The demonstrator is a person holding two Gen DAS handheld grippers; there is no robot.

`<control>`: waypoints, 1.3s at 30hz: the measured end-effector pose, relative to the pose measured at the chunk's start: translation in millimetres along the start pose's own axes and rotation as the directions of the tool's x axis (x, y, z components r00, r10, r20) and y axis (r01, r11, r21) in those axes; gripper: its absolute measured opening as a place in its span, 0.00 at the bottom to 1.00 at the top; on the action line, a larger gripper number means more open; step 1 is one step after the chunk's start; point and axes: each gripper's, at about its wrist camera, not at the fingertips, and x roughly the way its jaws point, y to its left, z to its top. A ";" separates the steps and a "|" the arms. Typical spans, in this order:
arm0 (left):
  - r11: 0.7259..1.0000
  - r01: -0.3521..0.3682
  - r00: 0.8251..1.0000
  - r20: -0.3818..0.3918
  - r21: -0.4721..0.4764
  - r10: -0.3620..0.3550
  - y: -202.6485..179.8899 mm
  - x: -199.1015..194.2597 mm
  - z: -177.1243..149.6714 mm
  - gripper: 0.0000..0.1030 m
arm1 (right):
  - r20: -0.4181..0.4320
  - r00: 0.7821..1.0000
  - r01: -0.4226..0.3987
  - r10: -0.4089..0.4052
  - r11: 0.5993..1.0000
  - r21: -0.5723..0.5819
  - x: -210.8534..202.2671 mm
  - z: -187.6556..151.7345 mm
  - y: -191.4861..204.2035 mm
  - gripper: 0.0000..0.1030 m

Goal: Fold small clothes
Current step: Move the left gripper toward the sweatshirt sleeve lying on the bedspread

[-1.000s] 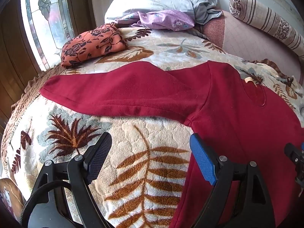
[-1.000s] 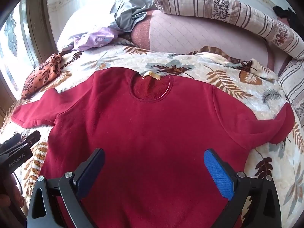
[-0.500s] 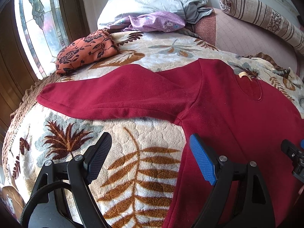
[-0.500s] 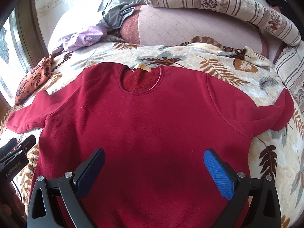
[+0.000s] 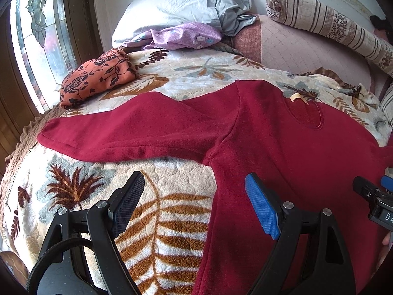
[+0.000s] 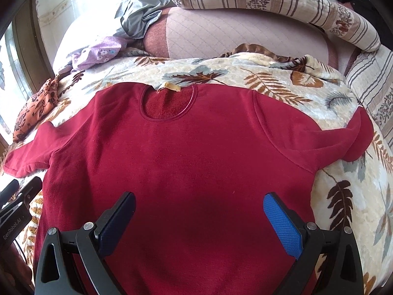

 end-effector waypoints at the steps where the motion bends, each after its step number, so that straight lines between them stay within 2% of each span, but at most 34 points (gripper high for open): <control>1: 1.000 0.002 1.000 0.000 0.003 -0.002 -0.4 -0.1 -0.2 0.82 | -0.021 1.000 -0.002 0.003 1.000 0.014 0.1 -1.5 2.9 1.00; 6: 1.000 -0.004 1.000 -0.001 0.007 0.004 -0.1 1.3 -0.5 0.82 | -0.060 0.998 -0.001 0.003 0.999 0.039 1.3 -3.9 4.6 1.00; 30: 1.000 -0.020 1.000 -0.008 0.010 0.020 3.8 4.7 -0.2 0.82 | -0.044 0.999 -0.004 0.004 1.000 0.017 10.0 -6.0 7.8 1.00; 39: 0.998 -0.043 0.999 0.000 -0.055 0.043 22.9 3.2 6.0 0.82 | -0.045 0.998 -0.041 0.040 0.999 -0.009 13.1 -6.7 19.3 1.00</control>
